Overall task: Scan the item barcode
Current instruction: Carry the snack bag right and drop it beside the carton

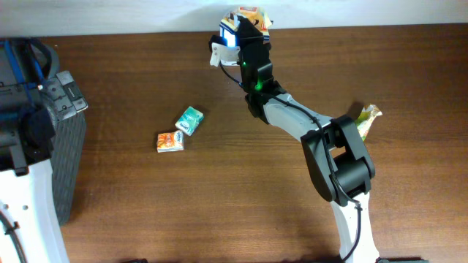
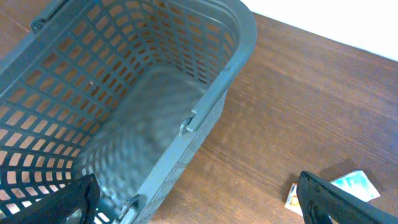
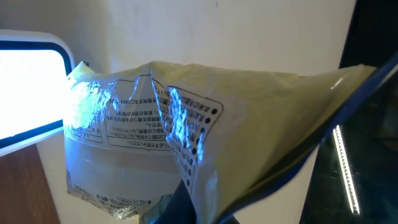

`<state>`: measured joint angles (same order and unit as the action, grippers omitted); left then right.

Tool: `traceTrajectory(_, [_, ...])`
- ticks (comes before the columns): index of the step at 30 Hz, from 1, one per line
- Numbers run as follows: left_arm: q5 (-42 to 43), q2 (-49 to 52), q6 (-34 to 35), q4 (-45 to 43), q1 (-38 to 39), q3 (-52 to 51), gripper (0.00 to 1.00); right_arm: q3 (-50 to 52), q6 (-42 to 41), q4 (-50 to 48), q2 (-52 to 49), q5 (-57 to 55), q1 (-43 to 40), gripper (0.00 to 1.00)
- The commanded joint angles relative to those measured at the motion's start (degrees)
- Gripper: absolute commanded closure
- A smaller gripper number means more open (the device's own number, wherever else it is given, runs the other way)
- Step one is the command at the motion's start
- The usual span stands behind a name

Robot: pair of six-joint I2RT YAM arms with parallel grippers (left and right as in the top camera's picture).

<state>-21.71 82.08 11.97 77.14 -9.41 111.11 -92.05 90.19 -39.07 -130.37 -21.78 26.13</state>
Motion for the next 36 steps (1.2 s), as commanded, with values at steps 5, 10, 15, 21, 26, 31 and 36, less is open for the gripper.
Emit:
traceTrajectory(5, [-0.6, -0.2, -0.1, 0.1, -0.2, 0.4, 0.01, -1.8, 2.6, -5.6, 0.3, -1.6, -0.3, 0.96])
traceTrajectory(10, [-0.6, -0.2, -0.1, 0.1, -0.2, 0.4, 0.01, -1.7, -4.2, 2.4, 12.5, -7.5, 1.6, 0.96])
traceTrajectory(15, [-0.6, -0.2, -0.1, 0.1, -0.2, 0.4, 0.01, -1.7, -46.9, 52.7, 37.9, -2.5, 3.5, 0.96])
traceTrajectory(21, [-0.6, -0.2, -0.1, 0.1, -0.2, 0.4, 0.01, -1.7, -91.2, 92.5, 47.9, 33.4, -25.2, 0.96])
traceTrajectory(26, [-0.6, -0.2, -0.1, 0.1, -0.2, 0.4, 0.01, 4.7, -102.3, 95.9, 31.7, 33.4, -43.7, 0.96])
traceTrajectory(31, [-0.6, -0.2, -0.1, 0.1, -0.2, 0.4, 0.01, 4.8, -109.9, 90.5, 21.6, 29.9, -52.0, 0.96])
traceTrajectory(36, [-0.6, -0.2, -0.1, 0.1, -0.2, 0.4, 0.01, 4.8, -111.7, 89.6, 21.7, 30.6, -57.7, 0.96])
